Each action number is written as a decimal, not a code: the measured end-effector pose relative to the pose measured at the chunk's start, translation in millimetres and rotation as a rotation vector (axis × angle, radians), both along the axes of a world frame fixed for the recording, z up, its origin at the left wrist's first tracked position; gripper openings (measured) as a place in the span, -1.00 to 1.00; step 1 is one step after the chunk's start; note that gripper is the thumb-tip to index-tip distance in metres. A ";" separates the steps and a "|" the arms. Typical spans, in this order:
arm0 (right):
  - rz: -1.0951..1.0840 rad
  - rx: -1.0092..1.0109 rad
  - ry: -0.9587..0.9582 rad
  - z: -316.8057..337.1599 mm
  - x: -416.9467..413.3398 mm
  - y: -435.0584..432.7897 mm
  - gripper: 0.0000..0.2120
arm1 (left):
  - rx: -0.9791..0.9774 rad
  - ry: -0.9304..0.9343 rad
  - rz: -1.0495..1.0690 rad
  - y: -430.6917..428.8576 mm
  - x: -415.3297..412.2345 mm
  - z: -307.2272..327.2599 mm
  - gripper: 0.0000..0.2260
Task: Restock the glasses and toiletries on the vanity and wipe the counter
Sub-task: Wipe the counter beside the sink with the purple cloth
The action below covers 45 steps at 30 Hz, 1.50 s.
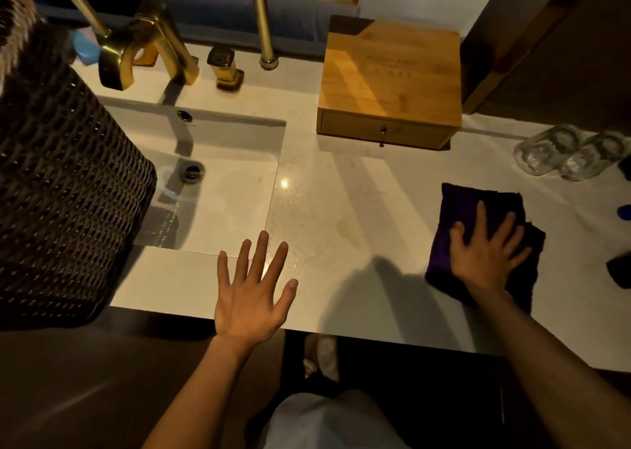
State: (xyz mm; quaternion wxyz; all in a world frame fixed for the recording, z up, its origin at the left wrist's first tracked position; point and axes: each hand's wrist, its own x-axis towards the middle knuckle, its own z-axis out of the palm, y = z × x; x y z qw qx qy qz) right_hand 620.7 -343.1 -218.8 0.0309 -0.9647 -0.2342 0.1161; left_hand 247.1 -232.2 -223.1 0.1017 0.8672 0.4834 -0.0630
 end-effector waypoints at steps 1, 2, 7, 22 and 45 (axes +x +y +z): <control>-0.033 0.002 0.007 -0.4 -3.4 20.7 -0.35 | 0.002 -0.005 0.001 0.1 -0.1 -0.6 -0.40; -0.037 -0.002 0.013 -0.3 -8.1 41.6 -0.34 | 0.004 -0.008 0.001 -0.2 -0.4 -1.3 -0.40; 0.311 -0.015 -0.003 0.9 -61.8 122.9 -0.33 | 0.003 -0.032 -0.007 1.5 -1.0 -2.0 -0.40; 0.962 0.013 0.035 1.3 -38.8 -47.4 -0.38 | -0.010 -0.057 0.042 -0.9 -1.9 1.1 -0.37; 1.484 0.042 0.003 -3.9 -116.2 60.0 -0.37 | 0.036 -0.253 0.086 -4.9 -4.9 2.8 -0.34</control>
